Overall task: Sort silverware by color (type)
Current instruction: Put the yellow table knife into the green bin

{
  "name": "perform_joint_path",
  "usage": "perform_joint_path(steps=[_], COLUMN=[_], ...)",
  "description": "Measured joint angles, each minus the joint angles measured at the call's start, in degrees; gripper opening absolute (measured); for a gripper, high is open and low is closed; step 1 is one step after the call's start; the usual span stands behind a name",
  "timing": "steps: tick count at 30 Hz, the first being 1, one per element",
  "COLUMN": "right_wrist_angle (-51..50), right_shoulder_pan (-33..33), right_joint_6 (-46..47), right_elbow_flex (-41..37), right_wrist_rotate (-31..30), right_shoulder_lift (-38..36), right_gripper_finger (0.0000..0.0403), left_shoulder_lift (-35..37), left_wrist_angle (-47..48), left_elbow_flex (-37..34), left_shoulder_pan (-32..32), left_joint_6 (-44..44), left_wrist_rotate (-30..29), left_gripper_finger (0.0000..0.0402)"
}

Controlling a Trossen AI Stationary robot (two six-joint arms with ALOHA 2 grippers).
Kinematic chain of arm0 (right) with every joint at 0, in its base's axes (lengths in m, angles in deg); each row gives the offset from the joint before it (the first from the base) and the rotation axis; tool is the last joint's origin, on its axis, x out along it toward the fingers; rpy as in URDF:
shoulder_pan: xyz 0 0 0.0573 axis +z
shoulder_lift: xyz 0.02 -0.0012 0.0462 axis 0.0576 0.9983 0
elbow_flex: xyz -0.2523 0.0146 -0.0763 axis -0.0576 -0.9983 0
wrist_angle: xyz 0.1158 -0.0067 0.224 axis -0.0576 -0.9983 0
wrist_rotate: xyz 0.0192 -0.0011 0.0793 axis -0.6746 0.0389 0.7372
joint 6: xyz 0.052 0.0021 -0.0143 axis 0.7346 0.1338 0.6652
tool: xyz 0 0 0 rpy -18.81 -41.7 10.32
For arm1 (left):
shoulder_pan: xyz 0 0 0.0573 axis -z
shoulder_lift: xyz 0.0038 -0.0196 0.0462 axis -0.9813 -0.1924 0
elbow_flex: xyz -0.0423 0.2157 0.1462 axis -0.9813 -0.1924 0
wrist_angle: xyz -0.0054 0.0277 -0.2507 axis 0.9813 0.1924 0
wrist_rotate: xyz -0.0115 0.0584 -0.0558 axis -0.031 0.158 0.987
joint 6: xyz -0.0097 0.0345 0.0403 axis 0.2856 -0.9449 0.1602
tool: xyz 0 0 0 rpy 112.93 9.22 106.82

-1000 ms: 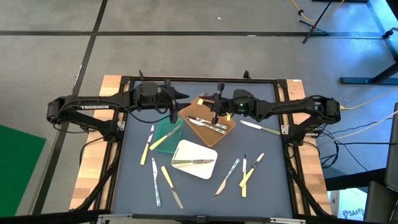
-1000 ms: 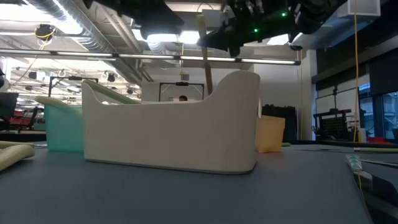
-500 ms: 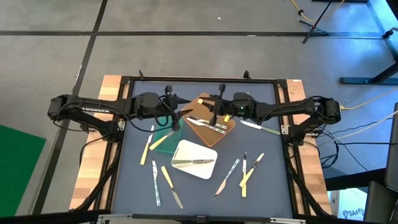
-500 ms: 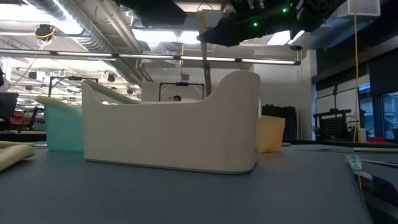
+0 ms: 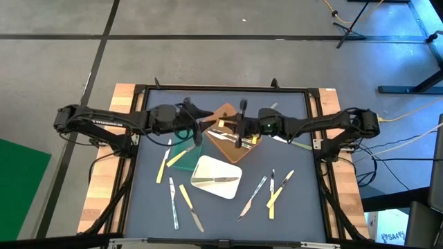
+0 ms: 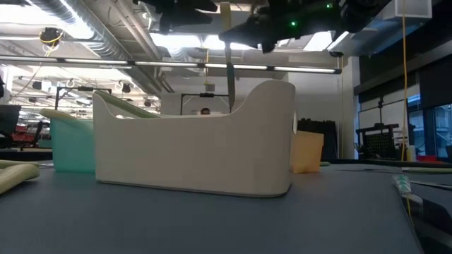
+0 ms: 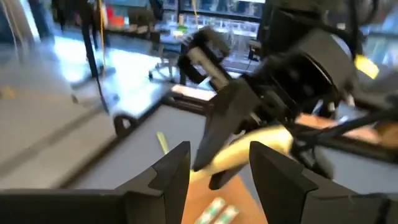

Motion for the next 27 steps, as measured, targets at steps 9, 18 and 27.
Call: perform_joint_path(steps=[9, 18, 27], right_wrist_angle=[-2.3, -2.0, -1.6], right_shoulder_pan=[3.6, 6.2, 6.5], right_joint_6=[-18.9, -33.0, -37.1], right_elbow_flex=[0.0, 0.0, 0.0], right_wrist_rotate=[-1.0, -2.1, -2.2], right_shoulder_lift=[0.0, 0.0, 0.0], right_gripper_finger=[0.0028, 0.0028, 0.0028], left_shoulder_lift=[1.5, 1.2, -0.4], left_wrist_angle=[4.5, 8.6, 7.3], left_elbow_flex=[0.0, -0.1, -0.1], left_shoulder_pan=[-1.3, -3.0, -2.4], left_joint_6=[32.3, 56.0, 58.3], left_wrist_rotate=[11.7, 22.8, 22.2], left_gripper_finger=[0.016, 0.016, 0.016])
